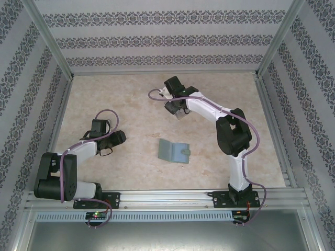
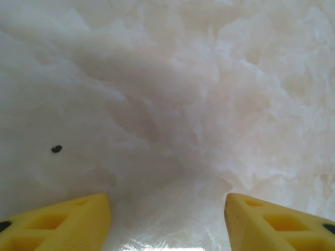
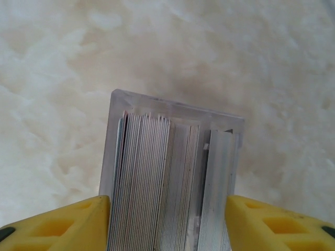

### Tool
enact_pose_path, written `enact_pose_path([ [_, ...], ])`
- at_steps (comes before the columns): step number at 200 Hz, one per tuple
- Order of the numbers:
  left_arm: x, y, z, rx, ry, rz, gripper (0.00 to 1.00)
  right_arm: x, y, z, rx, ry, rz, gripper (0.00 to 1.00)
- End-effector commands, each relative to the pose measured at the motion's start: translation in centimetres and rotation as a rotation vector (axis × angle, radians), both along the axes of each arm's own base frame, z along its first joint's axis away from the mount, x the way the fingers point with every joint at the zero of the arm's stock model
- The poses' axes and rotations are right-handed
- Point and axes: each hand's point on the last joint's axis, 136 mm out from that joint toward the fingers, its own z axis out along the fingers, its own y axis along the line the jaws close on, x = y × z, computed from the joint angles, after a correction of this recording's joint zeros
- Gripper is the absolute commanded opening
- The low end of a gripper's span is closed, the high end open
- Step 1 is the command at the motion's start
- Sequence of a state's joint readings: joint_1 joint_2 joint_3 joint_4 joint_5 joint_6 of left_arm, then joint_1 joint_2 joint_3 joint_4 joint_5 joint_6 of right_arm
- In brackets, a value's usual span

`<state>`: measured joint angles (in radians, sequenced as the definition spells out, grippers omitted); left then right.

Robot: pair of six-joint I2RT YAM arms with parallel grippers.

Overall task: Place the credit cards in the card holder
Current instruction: Pick up the credit card from the storage box.

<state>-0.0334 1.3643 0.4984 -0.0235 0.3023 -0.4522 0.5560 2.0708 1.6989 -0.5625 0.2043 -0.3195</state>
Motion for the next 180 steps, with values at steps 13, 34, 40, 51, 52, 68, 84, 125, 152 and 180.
enact_pose_path([
  [13, -0.7, -0.3, -1.4, 0.01, 0.053, -0.031, 0.62, 1.6, -1.7, 0.8, -0.127, -0.122, -0.077, 0.6],
  [34, -0.8, -0.3, -1.5, 0.01, 0.054, -0.031, 0.62, 1.6, -1.4, 1.3, -0.109, -0.139, -0.077, 0.6],
  [40, -0.8, -0.3, -1.5, 0.01, 0.055, -0.031, 0.62, 1.6, -1.4, 1.5, -0.105, -0.145, -0.08, 0.6],
  [51, -0.7, -0.3, -1.5, 0.01, 0.055, -0.031, 0.62, 1.7, -1.4, 1.8, -0.099, -0.158, -0.08, 0.59],
  [52, -0.7, -0.4, -1.4, 0.009, 0.053, -0.031, 0.62, 1.7, -1.4, 1.9, -0.098, -0.16, -0.08, 0.59],
  [68, -0.7, -0.4, -1.5, 0.009, 0.054, -0.031, 0.62, 1.7, -1.3, 2.1, -0.099, -0.17, -0.075, 0.58],
  [84, -0.7, -0.4, -1.5, 0.009, 0.054, -0.032, 0.62, 1.7, -1.3, 2.1, -0.103, -0.171, -0.071, 0.57],
  [125, -0.8, -0.4, -1.5, 0.008, 0.057, -0.032, 0.62, 1.3, -0.8, 1.5, -0.115, -0.153, -0.049, 0.53],
  [152, -0.7, -0.4, -1.5, 0.008, 0.056, -0.032, 0.62, 1.5, -0.9, 1.7, -0.145, -0.172, -0.051, 0.52],
  [180, -0.8, -0.4, -1.5, 0.008, 0.056, -0.032, 0.62, 1.6, -1.1, 2.2, -0.154, -0.191, -0.062, 0.47],
])
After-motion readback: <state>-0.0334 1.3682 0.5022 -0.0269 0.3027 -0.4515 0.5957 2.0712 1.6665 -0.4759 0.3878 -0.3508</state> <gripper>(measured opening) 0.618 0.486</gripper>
